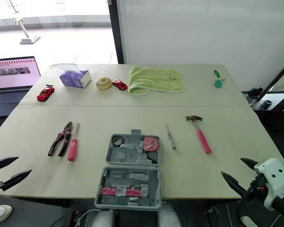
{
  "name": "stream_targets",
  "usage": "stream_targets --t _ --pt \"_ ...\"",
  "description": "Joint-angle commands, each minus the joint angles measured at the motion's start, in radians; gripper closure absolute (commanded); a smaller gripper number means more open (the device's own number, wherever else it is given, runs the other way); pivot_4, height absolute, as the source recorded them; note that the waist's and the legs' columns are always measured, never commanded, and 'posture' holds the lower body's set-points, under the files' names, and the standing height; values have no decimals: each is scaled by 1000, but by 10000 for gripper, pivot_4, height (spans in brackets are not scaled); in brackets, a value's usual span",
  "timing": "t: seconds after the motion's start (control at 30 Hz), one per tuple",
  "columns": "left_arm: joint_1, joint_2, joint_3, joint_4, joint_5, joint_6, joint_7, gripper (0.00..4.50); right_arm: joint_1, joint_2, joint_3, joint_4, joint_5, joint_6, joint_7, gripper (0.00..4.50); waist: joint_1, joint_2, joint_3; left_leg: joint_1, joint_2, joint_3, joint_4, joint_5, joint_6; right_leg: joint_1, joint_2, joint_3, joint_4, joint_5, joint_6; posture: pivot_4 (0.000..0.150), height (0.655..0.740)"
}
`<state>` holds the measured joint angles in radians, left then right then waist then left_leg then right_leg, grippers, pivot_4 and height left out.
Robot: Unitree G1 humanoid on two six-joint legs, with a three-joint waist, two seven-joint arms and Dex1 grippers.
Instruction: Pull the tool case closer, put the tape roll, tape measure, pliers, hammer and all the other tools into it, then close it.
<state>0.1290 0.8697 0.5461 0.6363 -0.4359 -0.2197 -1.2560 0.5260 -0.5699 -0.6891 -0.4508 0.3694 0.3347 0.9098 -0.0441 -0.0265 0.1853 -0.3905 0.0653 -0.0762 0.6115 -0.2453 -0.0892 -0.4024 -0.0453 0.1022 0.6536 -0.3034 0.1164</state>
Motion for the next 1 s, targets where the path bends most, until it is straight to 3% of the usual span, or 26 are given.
stream_targets --t 0.03,0.2,0.27,0.37,0.47,0.63,0.8,1.0 --pt "-8 -18 5 -84 -13 51 67 0 -18 -17 7 -68 39 5 -27 230 1 0 0 0 0 0 0 0 0 0 0 0 0 0 0 1500 7400" --pt "-31 -111 -20 -331 -61 309 276 0 -149 -86 124 -254 175 208 -101 230 0 1 0 0 0 0 1 0 0 1 0 1 0 1 1 1500 7400" --pt "-64 -138 -25 -400 -28 425 440 0 -209 -121 178 -295 211 273 -126 230 1 0 0 0 0 -1 1 0 0 1 1 1 1 1 2 1500 7400" --pt "-142 -119 -99 -428 43 564 554 0 -315 -160 268 -323 253 337 -154 230 5 0 0 0 0 -2 2 0 0 3 1 0 0 2 6 1500 7400" --pt "-260 -128 -114 -426 34 723 666 0 -419 -188 346 -337 286 391 -179 230 5 -1 0 0 -1 -3 2 0 0 4 1 0 -1 3 6 1500 7400" --pt "-400 -86 -228 -419 72 978 713 0 -543 -238 455 -379 347 469 -181 230 2 -1 0 0 -1 -4 2 0 0 4 1 -1 0 4 8 1500 7400" --pt "-495 -45 -306 -357 97 1000 636 0 -579 -262 493 -396 386 492 -181 230 0 -1 0 -1 -1 -6 2 0 0 3 1 -3 0 4 8 1500 7400" --pt "-587 -46 -440 -185 195 895 563 0 -647 -272 572 -381 370 483 -177 230 1 -1 0 -1 -1 -6 3 1 0 3 2 -3 0 4 8 1500 7400"
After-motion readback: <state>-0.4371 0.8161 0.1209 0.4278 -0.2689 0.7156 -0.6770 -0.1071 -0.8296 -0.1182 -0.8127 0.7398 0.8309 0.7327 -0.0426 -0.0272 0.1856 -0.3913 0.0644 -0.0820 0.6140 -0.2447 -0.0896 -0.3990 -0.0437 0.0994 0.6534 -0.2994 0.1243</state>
